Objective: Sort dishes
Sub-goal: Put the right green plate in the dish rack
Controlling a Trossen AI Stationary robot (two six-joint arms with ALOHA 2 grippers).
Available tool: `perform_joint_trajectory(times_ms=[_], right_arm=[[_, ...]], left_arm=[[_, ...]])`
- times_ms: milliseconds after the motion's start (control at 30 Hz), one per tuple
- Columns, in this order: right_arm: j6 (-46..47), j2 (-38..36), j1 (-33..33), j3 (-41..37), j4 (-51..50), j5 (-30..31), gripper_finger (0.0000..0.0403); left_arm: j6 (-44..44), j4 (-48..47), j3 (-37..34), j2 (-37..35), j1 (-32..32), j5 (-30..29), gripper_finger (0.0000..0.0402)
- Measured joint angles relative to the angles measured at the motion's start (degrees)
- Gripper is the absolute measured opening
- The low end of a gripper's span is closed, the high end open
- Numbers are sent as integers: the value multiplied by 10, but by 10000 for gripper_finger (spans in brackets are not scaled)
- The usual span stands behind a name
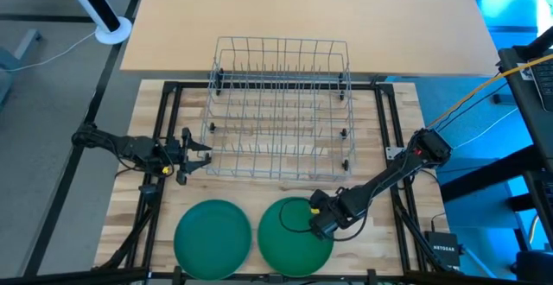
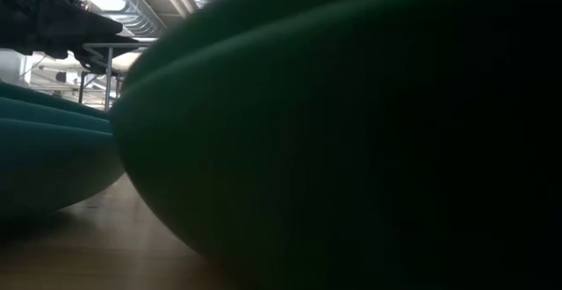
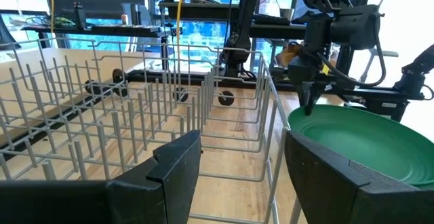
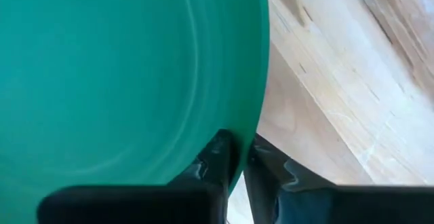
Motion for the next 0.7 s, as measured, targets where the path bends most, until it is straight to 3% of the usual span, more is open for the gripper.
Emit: perform_joint_trajectory(times_ms=[700], right_arm=[[-13,1,2,117,-149,69,27]], left_arm=[[0,0,0,0,0,0,205]])
